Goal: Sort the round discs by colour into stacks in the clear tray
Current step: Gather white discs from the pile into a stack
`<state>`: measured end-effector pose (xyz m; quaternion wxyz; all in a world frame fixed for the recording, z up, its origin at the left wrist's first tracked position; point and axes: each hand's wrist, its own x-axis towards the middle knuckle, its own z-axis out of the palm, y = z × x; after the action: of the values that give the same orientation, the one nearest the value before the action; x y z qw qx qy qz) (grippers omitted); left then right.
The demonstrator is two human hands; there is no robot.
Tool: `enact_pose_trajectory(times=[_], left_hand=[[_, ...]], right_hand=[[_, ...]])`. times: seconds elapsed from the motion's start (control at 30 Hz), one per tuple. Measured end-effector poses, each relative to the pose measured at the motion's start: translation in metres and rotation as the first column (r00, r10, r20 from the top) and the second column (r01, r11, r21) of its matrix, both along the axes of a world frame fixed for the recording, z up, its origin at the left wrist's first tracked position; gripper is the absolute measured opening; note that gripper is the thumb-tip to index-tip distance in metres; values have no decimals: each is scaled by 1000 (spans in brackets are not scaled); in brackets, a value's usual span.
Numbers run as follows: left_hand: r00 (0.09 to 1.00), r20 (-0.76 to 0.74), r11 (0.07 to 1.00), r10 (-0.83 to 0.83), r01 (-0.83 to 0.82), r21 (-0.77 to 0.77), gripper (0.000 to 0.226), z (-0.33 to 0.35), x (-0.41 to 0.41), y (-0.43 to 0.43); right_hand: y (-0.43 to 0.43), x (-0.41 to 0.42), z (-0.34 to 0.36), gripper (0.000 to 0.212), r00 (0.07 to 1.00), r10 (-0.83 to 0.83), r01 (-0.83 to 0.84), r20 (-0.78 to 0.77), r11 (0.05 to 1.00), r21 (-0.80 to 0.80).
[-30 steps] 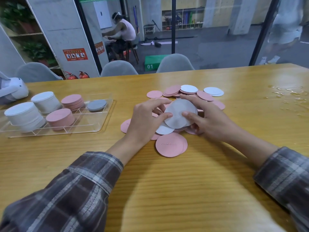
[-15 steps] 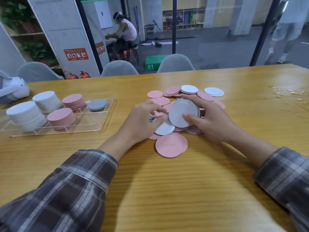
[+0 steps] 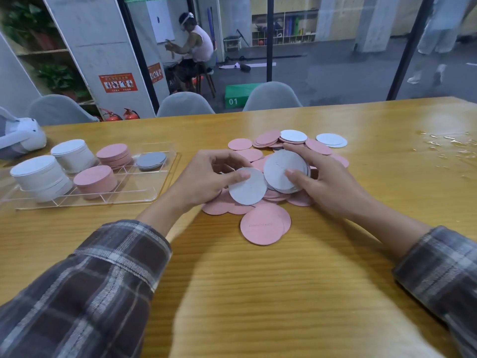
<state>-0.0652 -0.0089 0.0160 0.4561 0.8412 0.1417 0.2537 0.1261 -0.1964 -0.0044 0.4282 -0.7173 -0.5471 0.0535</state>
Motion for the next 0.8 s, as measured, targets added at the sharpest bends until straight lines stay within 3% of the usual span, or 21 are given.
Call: enact_pose_trajectory(times=[0.3, 0.67, 0.8], left_hand=[[995, 95, 992, 39, -27, -127, 13, -7, 2, 0], [962, 224, 985, 157, -138, -98, 20, -17, 17, -18], [964, 220, 989, 148, -141, -47, 22, -18, 17, -22]], right_hand=[[-1, -3, 0, 48, 1000, 20, -20, -10, 1000, 7], [7, -19, -3, 57, 970, 137, -142, -201, 990, -11], [9, -24, -4, 63, 989, 124, -126, -75, 992, -30]])
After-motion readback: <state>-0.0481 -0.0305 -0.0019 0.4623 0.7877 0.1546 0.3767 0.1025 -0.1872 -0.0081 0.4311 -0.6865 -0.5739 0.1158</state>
